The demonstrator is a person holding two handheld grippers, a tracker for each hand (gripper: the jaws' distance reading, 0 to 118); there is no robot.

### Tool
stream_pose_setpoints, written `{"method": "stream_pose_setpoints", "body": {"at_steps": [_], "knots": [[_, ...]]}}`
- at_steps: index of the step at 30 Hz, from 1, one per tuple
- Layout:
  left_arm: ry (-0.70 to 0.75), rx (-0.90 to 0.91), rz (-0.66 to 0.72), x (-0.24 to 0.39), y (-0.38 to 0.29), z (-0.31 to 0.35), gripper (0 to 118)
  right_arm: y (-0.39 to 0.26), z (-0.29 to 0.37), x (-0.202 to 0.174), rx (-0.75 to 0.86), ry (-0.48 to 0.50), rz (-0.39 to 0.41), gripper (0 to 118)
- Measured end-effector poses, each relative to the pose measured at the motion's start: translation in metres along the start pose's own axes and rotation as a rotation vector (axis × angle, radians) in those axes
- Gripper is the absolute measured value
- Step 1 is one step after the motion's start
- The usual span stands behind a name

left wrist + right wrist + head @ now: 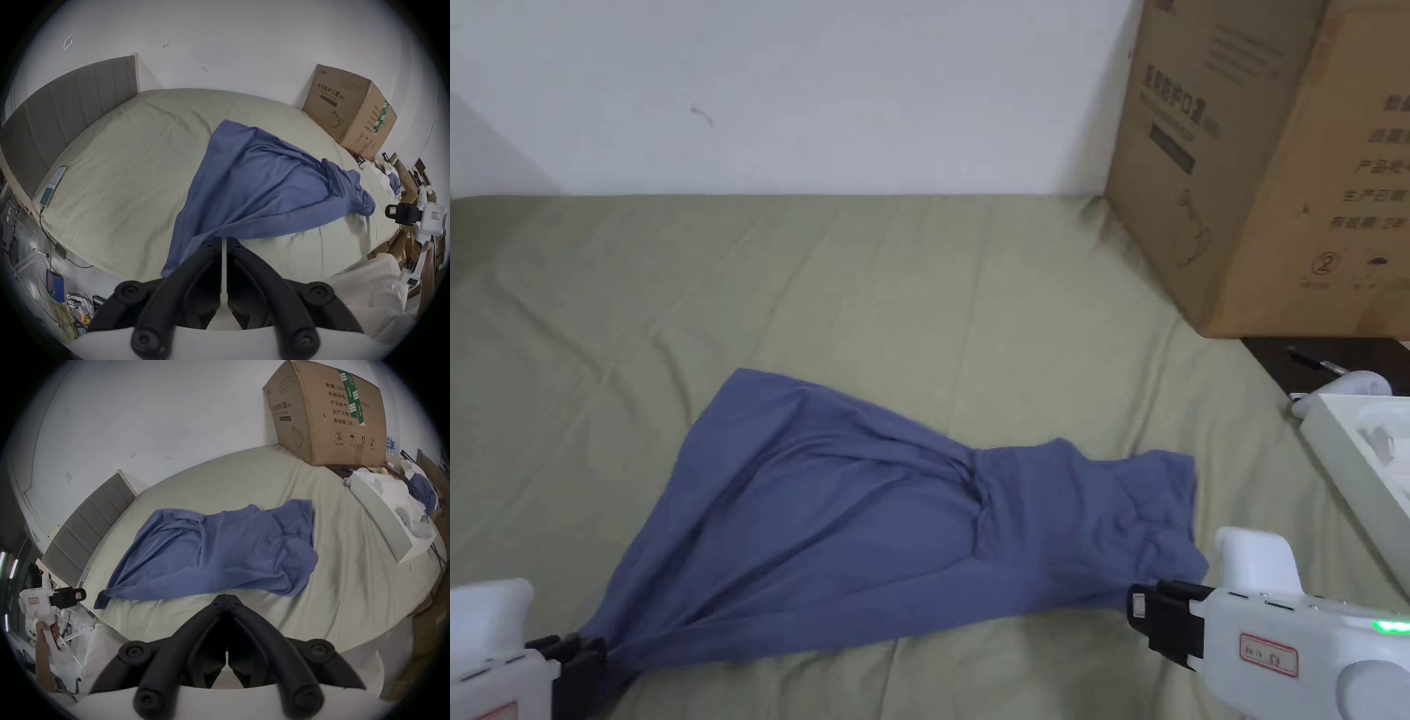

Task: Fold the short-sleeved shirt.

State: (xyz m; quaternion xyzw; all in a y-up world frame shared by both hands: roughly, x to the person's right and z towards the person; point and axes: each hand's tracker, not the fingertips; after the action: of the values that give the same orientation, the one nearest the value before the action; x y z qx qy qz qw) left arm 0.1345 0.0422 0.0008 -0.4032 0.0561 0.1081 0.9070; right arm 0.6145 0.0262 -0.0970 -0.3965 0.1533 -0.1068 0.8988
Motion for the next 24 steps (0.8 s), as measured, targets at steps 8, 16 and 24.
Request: {"method": "stream_pose_setpoints", "body": {"at_steps": [8,16,24], "knots": [[0.034,-0.022,0.085,-0.028,-0.016,-0.003,0,-0.011,-0.019,-0.012,-0.045,0.037,0.005,0],[0.076,-0.05,0.112,-0.05,-0.006,-0.025,26,-0.007,-0.035,-0.021,-0.083,0.062,-0.002,0],[0.053,-0.112,0.053,-0.037,-0.001,-0.069,117,-0.006,-0.048,-0.023,-0.125,0.065,-0.011,0]]}}
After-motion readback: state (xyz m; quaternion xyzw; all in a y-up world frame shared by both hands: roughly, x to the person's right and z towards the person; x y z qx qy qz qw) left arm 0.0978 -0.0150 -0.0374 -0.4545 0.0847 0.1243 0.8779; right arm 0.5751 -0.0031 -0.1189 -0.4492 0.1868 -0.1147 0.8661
